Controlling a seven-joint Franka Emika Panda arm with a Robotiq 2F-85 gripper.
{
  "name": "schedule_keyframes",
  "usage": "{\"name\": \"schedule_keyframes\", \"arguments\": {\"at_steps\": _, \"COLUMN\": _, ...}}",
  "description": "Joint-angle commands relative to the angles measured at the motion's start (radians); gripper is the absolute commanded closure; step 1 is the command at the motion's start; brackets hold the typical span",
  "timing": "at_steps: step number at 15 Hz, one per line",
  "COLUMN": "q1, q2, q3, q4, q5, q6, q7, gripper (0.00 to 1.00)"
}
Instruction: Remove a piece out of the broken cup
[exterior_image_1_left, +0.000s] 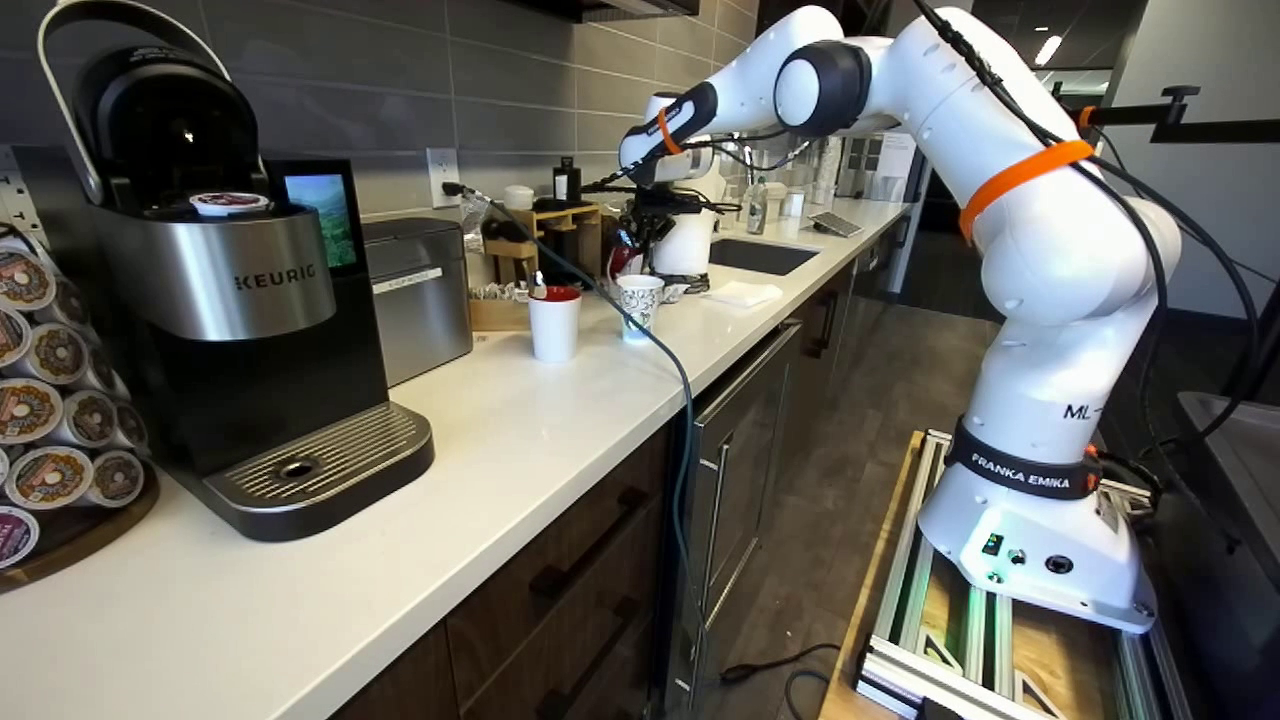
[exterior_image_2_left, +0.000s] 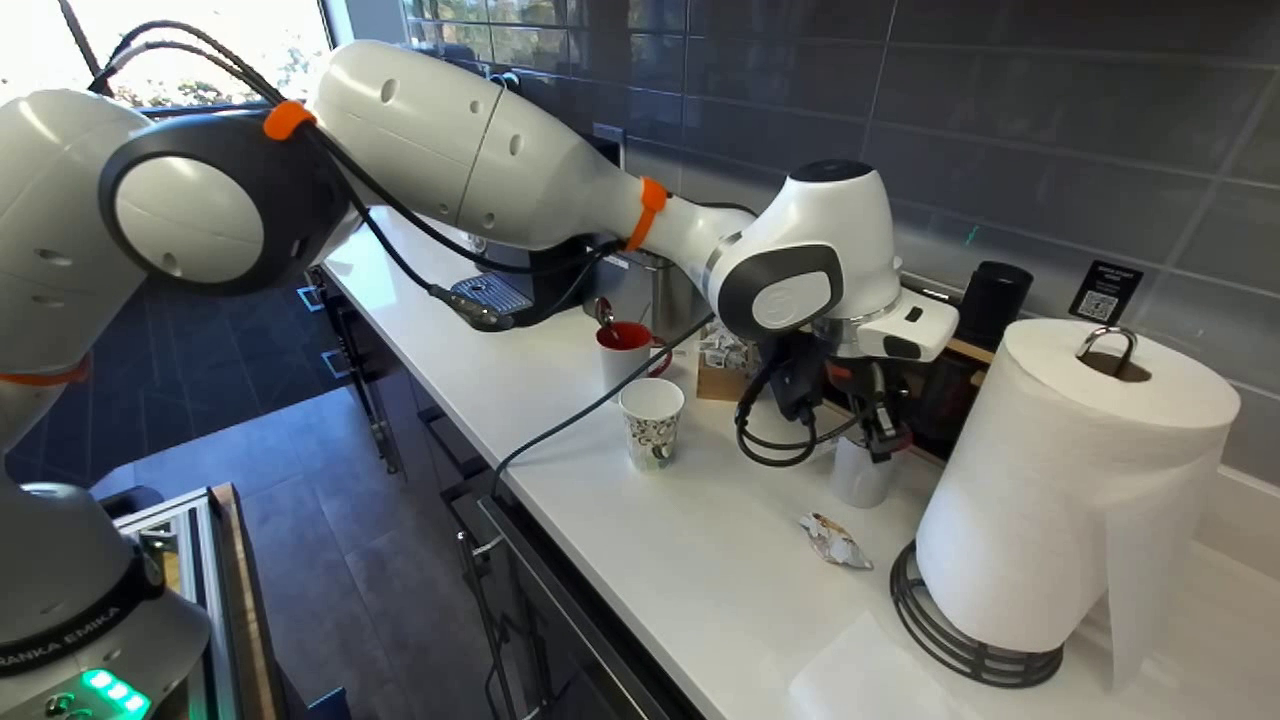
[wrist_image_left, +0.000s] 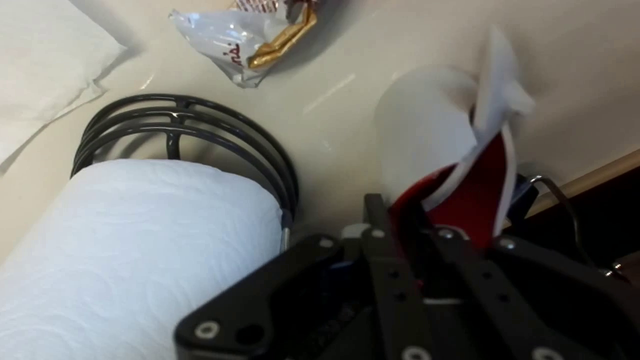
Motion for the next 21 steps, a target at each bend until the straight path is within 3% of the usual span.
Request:
{"name": "schedule_keyframes", "arguments": {"at_steps": 1, "q1": 0.002, "q2": 0.014, "q3": -0.005, "q4": 0.027, "q5": -0.005, "q6": -0.043, "q7": 0.01, "gripper": 1.0}}
{"name": "schedule_keyframes", "arguments": {"at_steps": 4, "q1": -0.009, "q2": 0.008, "q3": -0.001, "q4": 0.028, "q5": -0.012, "q6": -0.048, "q7": -0.035, "gripper": 0.98}}
{"name": "schedule_keyframes", "arguments": {"at_steps": 12, "q1": -0.076, "q2": -0.042, "q3": 0.086, "q4": -0.043, "q5": 0.0, "q6": -0.045, "q7": -0.433, "gripper": 0.98}}
{"name": "schedule_keyframes", "arguments": {"at_steps": 16, "q1": -0.095, "q2": -0.035, "q3": 0.106, "q4": -0.039, "q5": -0.002, "q6": -0.051, "q7": -0.547, "gripper": 0.98}}
{"name": "schedule_keyframes", "arguments": {"at_steps": 17, "q1": -0.095, "q2": -0.029, "q3": 0.106, "q4": -0.032, "q5": -0.001, "q6": -0.058, "q7": -0.554, "gripper": 0.68}}
{"name": "schedule_keyframes", "arguments": {"at_steps": 18, "q1": -0.096, "q2": -0.026, "q3": 0.107, "q4": -0.029, "q5": -0.002, "q6": -0.065, "q7": -0.562, "gripper": 0.67}}
{"name": "schedule_keyframes", "arguments": {"at_steps": 21, "q1": -0.09, "q2": -0.016, "q3": 0.096, "q4": -0.023, "q5": -0.006, "q6": -0.099, "q7": -0.567, "gripper": 0.46}}
